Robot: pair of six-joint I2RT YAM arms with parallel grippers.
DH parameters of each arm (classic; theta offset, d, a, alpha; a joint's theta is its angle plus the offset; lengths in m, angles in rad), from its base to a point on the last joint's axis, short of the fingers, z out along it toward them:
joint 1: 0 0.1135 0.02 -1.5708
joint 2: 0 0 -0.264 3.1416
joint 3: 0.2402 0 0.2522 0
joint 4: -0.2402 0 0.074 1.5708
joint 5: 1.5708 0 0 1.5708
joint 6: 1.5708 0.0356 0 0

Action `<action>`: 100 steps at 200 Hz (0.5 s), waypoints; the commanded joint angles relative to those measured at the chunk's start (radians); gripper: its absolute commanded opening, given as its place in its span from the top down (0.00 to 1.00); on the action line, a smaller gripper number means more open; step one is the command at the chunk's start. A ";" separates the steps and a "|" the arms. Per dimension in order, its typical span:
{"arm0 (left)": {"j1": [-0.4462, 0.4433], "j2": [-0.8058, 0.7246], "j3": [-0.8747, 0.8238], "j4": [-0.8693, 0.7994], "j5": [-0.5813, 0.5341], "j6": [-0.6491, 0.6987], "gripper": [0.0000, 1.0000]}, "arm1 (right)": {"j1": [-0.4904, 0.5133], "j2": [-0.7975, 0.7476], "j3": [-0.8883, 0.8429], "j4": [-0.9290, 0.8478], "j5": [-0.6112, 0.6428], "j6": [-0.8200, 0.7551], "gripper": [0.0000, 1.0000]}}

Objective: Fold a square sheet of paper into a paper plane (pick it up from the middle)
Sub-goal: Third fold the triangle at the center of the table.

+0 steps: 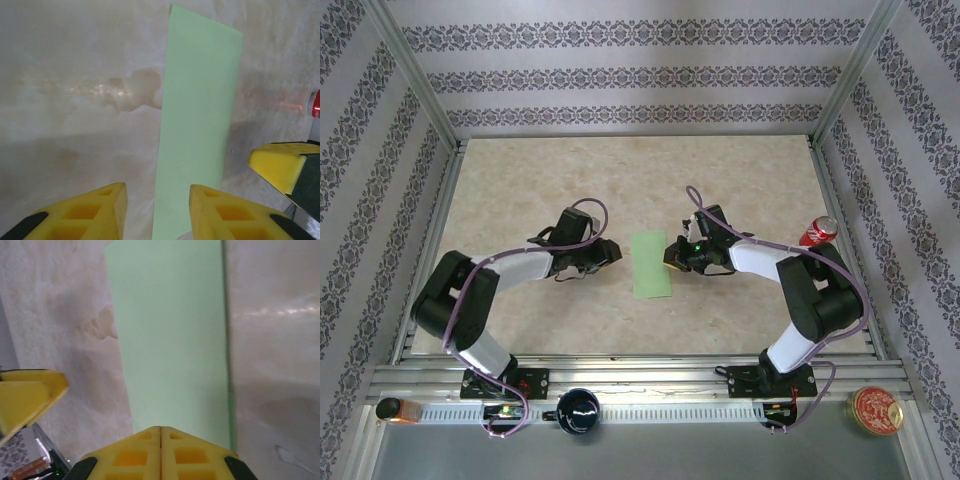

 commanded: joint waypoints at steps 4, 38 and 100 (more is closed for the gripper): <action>-0.018 0.036 0.051 0.068 0.065 -0.023 0.63 | -0.008 0.045 -0.006 0.059 -0.037 0.019 0.92; -0.029 0.073 0.078 0.070 0.083 -0.023 0.63 | -0.021 0.094 -0.019 0.080 -0.042 0.015 0.93; -0.049 0.119 0.103 0.071 0.089 -0.014 0.61 | -0.041 0.175 -0.125 0.168 -0.039 0.045 0.96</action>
